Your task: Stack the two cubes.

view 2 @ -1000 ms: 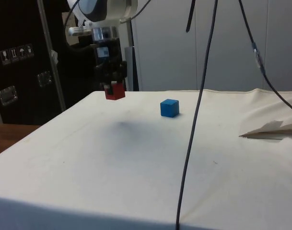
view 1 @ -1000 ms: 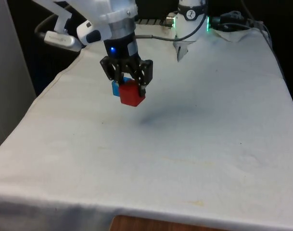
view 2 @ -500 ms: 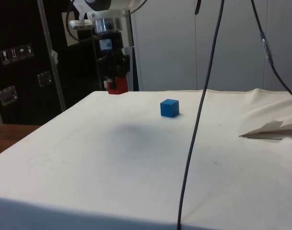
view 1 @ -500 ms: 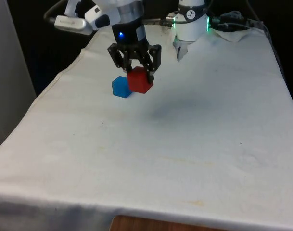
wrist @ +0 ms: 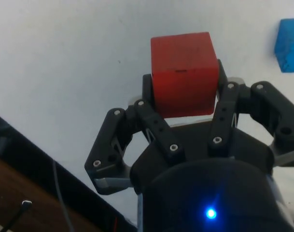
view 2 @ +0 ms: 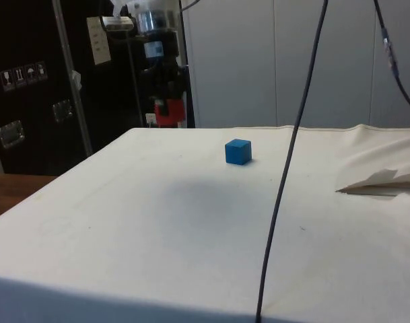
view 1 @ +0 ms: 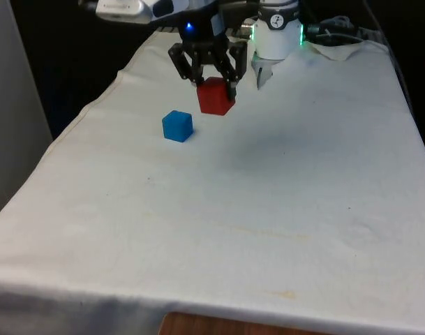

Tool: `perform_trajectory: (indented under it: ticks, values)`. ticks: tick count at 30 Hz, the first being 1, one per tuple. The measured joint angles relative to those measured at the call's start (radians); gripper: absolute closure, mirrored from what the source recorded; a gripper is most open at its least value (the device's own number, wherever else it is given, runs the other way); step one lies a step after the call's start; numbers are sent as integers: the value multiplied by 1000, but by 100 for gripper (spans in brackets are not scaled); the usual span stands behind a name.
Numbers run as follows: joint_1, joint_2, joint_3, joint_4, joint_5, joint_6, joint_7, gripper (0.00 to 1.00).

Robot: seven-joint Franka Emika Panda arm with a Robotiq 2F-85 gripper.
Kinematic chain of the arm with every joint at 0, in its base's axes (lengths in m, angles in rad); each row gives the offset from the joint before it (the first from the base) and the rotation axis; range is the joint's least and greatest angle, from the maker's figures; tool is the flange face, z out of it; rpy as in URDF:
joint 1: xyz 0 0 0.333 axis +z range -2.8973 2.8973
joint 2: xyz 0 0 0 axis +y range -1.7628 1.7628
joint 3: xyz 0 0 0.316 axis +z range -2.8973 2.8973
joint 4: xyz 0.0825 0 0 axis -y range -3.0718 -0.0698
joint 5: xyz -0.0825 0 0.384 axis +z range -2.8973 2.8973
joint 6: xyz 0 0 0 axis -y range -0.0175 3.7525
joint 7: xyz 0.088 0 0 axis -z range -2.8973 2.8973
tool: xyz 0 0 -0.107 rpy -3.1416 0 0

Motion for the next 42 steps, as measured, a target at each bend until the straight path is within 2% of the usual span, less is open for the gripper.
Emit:
perform_trajectory:
  ticks: [13, 21, 29, 42]
  values:
    - [1, -98, 21, -86, -21, -13, 1, 95]
    - [0, -143, 22, -147, -39, -11, -3, 95]
    - [-1, -203, 22, -229, -88, 12, 6, 95]
    - [-1, -242, 25, -287, -193, 38, 63, 95]
